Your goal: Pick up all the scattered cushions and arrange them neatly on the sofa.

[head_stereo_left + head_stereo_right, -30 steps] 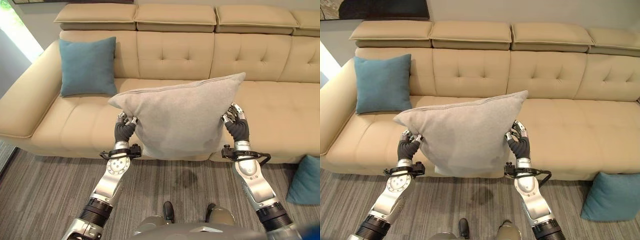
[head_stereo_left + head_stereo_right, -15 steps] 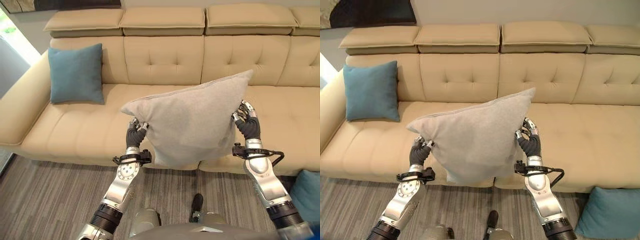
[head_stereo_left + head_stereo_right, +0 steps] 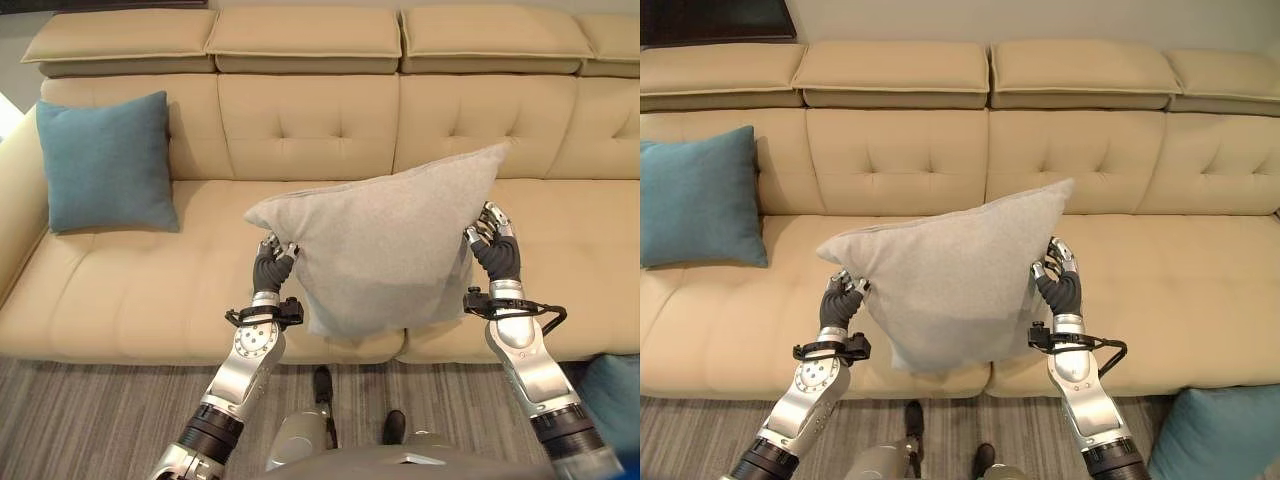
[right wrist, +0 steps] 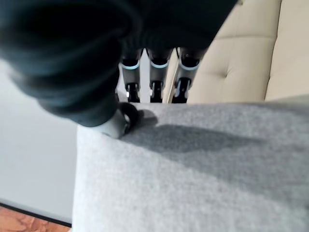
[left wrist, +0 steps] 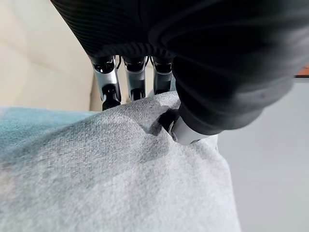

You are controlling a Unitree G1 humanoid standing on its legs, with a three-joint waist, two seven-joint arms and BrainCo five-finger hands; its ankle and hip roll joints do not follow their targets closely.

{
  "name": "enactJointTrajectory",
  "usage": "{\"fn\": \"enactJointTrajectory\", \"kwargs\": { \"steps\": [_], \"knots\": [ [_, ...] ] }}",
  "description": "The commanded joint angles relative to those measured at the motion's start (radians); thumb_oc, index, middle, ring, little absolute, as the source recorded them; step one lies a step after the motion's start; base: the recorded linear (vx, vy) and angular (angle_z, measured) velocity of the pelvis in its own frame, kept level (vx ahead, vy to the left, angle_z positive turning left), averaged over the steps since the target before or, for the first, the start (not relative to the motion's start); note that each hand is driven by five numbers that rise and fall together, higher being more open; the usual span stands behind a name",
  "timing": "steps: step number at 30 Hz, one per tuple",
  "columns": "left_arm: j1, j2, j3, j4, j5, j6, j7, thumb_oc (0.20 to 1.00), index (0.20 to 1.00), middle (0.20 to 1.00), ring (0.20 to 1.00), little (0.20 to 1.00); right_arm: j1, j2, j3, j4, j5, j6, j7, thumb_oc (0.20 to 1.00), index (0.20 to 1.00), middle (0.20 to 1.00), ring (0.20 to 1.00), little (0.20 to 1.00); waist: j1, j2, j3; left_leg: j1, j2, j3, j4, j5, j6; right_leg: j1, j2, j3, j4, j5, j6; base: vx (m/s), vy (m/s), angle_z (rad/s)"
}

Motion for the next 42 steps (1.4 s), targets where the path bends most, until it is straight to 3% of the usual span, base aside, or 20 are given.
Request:
{"fn": "enactJointTrajectory", "kwargs": {
  "steps": [1,2,4,8,9,12,20,27,36,42],
  "knots": [
    [-0.059,0.015,-0.024,-0.142,0.029,-0.097,-0.043,0.200,0.200,0.200,0.200,0.200,-0.078,0.048,0.039,-0.089,-0.028,-0.095,0.035,0.200,0.200,0.200,0.200,0.200,0.042,-0.045,-0.096,-0.016,0.020,-0.027,0.091,-0.131,-0.062,0.017,-0.047,0.010,0.071,-0.002,0.065,0.16,0.266,-0.19],
    [-0.050,0.025,-0.021,-0.152,0.023,-0.100,-0.038,0.200,0.200,0.200,0.200,0.200,-0.080,0.066,0.049,-0.092,-0.027,-0.089,0.053,0.200,0.200,0.200,0.200,0.200,0.030,-0.031,-0.083,0.026,0.010,-0.015,0.091,-0.158,-0.027,-0.059,-0.086,0.019,0.259,0.055,0.100,0.13,0.266,0.01],
    [-0.055,0.028,-0.026,-0.157,0.026,-0.100,-0.038,0.200,0.200,0.200,0.200,0.200,-0.066,0.079,0.048,-0.097,-0.022,-0.089,0.063,0.200,0.200,0.200,0.200,0.200,0.011,-0.017,-0.069,0.057,0.002,-0.021,0.071,-0.169,-0.011,-0.140,-0.084,0.063,0.348,0.081,0.103,0.14,0.229,-0.08],
    [-0.066,0.026,-0.035,-0.155,0.033,-0.100,-0.049,0.200,0.200,0.200,0.200,0.200,-0.063,0.076,0.043,-0.096,-0.029,-0.089,0.062,0.200,0.200,0.200,0.200,0.200,-0.004,-0.012,-0.068,0.076,-0.005,-0.035,0.043,-0.170,-0.015,-0.168,-0.078,0.076,0.252,0.069,0.090,0.10,0.003,0.04],
    [-0.076,0.022,-0.044,-0.152,0.036,-0.100,-0.054,0.200,0.200,0.200,0.200,0.200,-0.064,0.074,0.036,-0.096,-0.031,-0.092,0.054,0.200,0.200,0.200,0.200,0.200,-0.019,-0.019,-0.062,0.082,-0.016,-0.049,0.036,-0.173,-0.019,-0.193,-0.064,0.110,0.147,0.080,0.085,0.09,-0.056,0.07],
    [-0.097,0.014,-0.047,-0.130,0.037,-0.105,-0.060,0.200,0.200,0.200,0.200,0.200,-0.063,0.069,0.027,-0.091,-0.038,-0.093,0.045,0.200,0.200,0.200,0.200,0.200,-0.030,-0.028,-0.060,0.090,-0.026,-0.070,0.041,-0.190,-0.025,-0.176,-0.055,0.142,0.059,0.116,0.092,0.11,-0.088,0.31],
    [-0.069,0.005,-0.045,-0.132,0.049,-0.089,-0.075,0.200,0.200,0.200,0.200,0.200,-0.035,0.051,0.015,-0.077,-0.036,-0.082,0.051,0.200,0.200,0.200,0.200,0.200,-0.027,-0.031,-0.106,0.142,-0.013,-0.083,-0.009,-0.186,-0.053,-0.053,-0.022,0.100,-0.087,0.116,0.075,0.12,-0.079,0.14],
    [-0.149,-0.010,-0.051,-0.092,0.087,-0.079,-0.034,0.200,0.200,0.200,0.200,0.200,-0.094,0.027,0.032,-0.055,-0.059,-0.074,0.028,0.200,0.200,0.200,0.200,0.200,-0.029,-0.025,-0.118,0.174,0.005,-0.090,-0.050,-0.173,-0.076,0.005,-0.008,0.066,-0.152,0.108,0.066,0.09,-0.078,0.09],
    [-0.478,-0.055,-0.096,0.145,0.058,-0.078,0.105,0.200,0.200,0.200,0.200,0.200,-0.413,0.019,0.120,0.136,-0.071,-0.037,-0.101,0.200,0.200,0.200,0.200,0.200,-0.029,-0.018,-0.104,0.155,0.016,-0.084,-0.055,-0.163,-0.094,-0.009,0.002,0.054,-0.173,0.110,0.066,0.02,-0.028,0.05],
    [-0.774,-0.006,-0.134,0.336,0.077,-0.076,0.160,0.200,0.200,0.200,0.200,0.200,-0.688,-0.015,0.184,0.272,-0.071,-0.014,-0.166,0.200,0.200,0.200,0.200,0.200,-0.035,-0.008,-0.046,0.062,0.018,-0.088,-0.055,-0.131,-0.099,-0.104,0.003,0.067,-0.173,0.139,0.069,-0.11,-0.006,0.01]
  ]
}}
